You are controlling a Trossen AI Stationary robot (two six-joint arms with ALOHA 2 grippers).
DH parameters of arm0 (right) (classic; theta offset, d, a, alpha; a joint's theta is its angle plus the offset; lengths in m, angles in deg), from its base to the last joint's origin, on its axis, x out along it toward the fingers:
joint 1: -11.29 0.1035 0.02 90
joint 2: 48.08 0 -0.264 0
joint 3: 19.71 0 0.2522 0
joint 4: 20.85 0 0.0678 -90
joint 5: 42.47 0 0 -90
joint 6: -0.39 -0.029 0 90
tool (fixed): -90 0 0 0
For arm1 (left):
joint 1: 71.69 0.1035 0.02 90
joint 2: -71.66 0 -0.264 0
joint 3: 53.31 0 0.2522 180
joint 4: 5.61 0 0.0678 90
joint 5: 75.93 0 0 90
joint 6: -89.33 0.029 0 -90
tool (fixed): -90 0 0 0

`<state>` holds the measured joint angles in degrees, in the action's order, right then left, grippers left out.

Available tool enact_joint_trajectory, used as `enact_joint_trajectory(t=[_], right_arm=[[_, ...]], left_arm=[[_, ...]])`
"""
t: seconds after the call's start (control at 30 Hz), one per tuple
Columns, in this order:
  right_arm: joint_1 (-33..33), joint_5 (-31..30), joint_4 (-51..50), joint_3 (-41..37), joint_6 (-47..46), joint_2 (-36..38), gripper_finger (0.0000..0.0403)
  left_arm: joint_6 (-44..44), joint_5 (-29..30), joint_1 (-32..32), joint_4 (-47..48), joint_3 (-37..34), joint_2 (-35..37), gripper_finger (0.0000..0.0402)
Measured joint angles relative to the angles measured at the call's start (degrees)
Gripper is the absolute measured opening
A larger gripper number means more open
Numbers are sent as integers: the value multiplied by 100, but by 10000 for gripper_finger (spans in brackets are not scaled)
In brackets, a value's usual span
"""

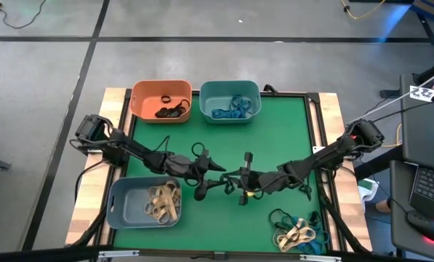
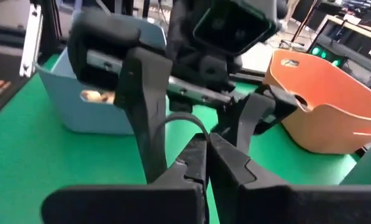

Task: Sort rubber bands into baskets
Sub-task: Put the black rubber band into the orange bin

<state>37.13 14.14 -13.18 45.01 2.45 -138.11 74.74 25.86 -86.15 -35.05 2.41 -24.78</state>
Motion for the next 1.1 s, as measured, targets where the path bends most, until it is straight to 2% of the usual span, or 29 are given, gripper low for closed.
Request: enact_joint_trajectory(t=[0.23, 0.5, 0.6, 0.67, 0.83, 1.1], right_arm=[[-2, 44, 824, 0, 508, -309, 14], [-49, 65, 963, 0, 745, -361, 14], [-155, 370, 999, 0, 697, -381, 14], [-168, 577, 976, -2, 695, -394, 14], [-151, 563, 1012, -2, 711, -442, 14], [-151, 551, 1020, -2, 716, -442, 14]], left_arm=[[11, -136, -2, -2, -2, 0, 241], [151, -489, -17, 9, -4, 0, 241], [153, -490, -17, 9, -4, 0, 231], [156, -490, -17, 9, -4, 0, 217], [360, -548, -17, 10, -7, 0, 171], [464, -551, -13, 11, -7, 0, 65]])
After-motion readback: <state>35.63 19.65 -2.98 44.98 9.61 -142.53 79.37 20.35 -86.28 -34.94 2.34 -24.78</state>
